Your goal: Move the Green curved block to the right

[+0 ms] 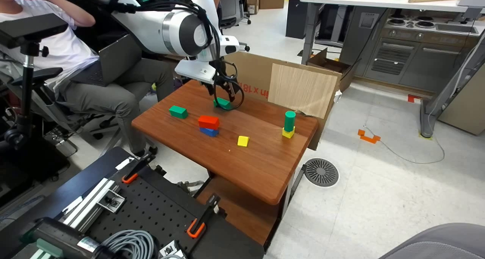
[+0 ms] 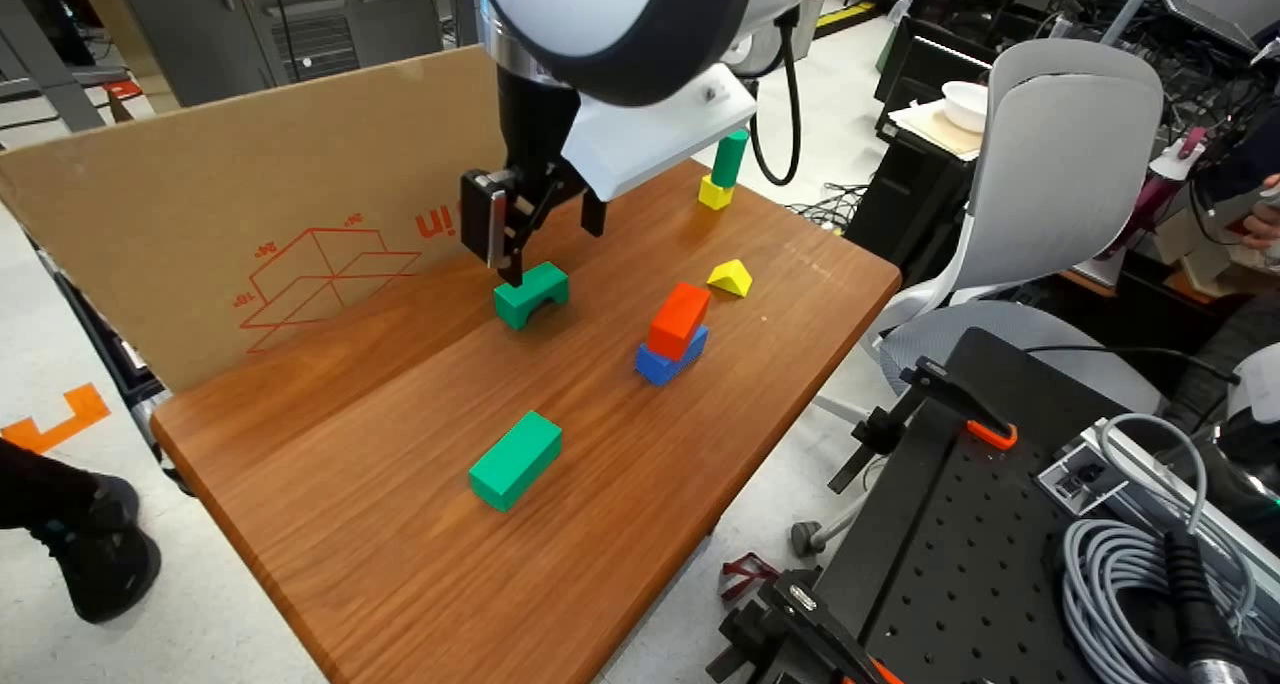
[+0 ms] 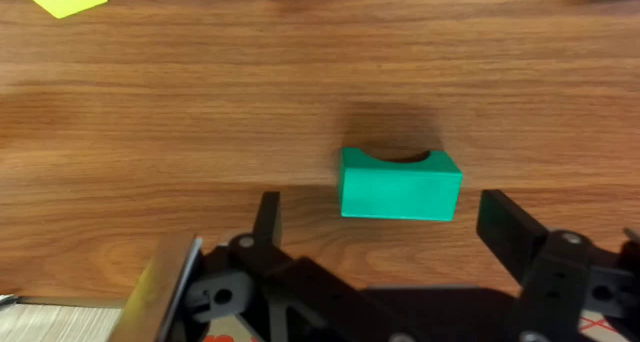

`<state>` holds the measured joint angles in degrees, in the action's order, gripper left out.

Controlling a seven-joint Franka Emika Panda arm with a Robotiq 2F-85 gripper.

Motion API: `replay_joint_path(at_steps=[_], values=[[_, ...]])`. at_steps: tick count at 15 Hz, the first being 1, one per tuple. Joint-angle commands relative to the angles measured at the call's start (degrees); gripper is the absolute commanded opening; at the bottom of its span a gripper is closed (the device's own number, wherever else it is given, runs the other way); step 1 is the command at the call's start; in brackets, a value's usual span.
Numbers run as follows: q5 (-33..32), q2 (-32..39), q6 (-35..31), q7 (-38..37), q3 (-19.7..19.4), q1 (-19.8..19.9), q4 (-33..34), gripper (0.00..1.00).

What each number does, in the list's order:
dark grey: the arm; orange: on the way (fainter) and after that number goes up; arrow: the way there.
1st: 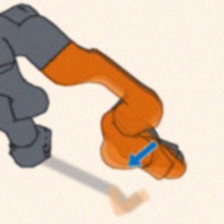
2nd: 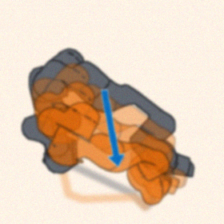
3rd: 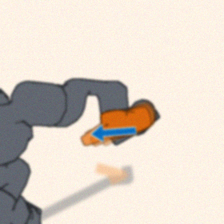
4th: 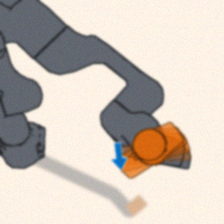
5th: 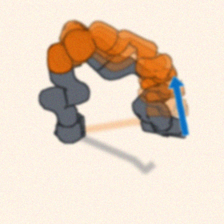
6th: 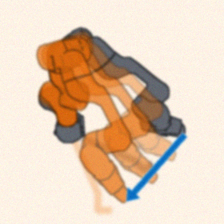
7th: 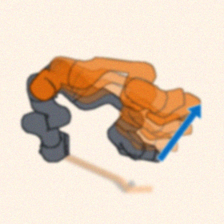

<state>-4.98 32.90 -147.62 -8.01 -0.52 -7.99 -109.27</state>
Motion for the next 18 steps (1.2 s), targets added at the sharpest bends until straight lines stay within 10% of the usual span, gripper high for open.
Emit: replay_joint_path(at_steps=[1,18], values=[[-2.3,4.2,3.7,-1.5,-1.8,-1.8,5.3,1.00],[-0.8,9.6,10.6,-0.6,-0.5,-1.8,12.4,1.00]])
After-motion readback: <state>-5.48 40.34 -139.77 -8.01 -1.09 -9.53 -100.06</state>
